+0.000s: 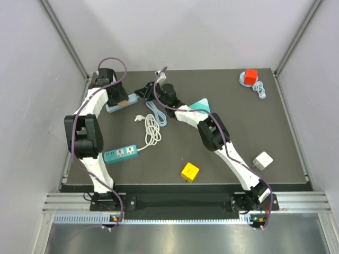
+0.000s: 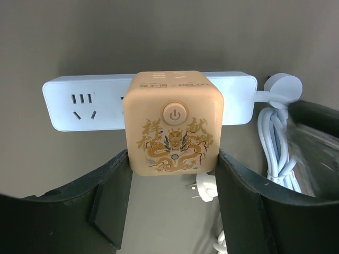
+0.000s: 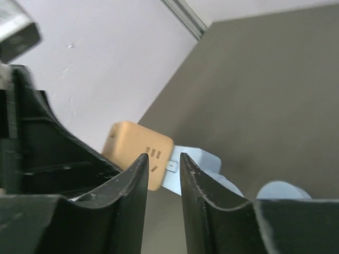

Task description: Pull the plug off the socket

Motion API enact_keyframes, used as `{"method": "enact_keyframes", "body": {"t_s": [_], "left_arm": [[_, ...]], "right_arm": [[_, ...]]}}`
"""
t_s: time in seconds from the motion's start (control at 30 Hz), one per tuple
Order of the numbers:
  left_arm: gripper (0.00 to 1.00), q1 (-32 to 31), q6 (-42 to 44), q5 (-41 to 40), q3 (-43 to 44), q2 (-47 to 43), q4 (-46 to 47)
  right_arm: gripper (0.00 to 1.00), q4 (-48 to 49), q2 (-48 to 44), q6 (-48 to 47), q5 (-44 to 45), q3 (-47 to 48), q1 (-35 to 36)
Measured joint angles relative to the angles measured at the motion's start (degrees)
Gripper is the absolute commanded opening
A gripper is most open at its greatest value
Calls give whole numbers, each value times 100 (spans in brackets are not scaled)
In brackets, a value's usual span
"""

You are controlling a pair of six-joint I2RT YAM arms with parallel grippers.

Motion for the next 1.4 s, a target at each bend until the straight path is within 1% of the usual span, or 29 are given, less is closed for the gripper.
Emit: {"method": "enact_keyframes", "body": {"t_s": [0.07,0.27,0.47,0.73,1.03,1.23,1.4], "left_arm": [[0,2,-35,33,-13,26,-4],[0,15,-55,101,-33,79,-7],[0,37,-63,131,-72,87,-7],[0,48,-83,131,-72,90,-7],[0,50,-131,157,-72,90,-7],[0,59,-232,328,-72,90,-7],[0,70,-295,474,-72,90,-7]], "right_arm": [[24,-22,221,120,70,107,22],[18,-229,673,313,354,627,94],[18,-341,702,332,658,745,181],[18,-396,713,188,785,785,275],[12,-533,713,133,881,826,313],[8,-726,737,236,933,966,317],[7,-780,737,361,975,975,319]]}}
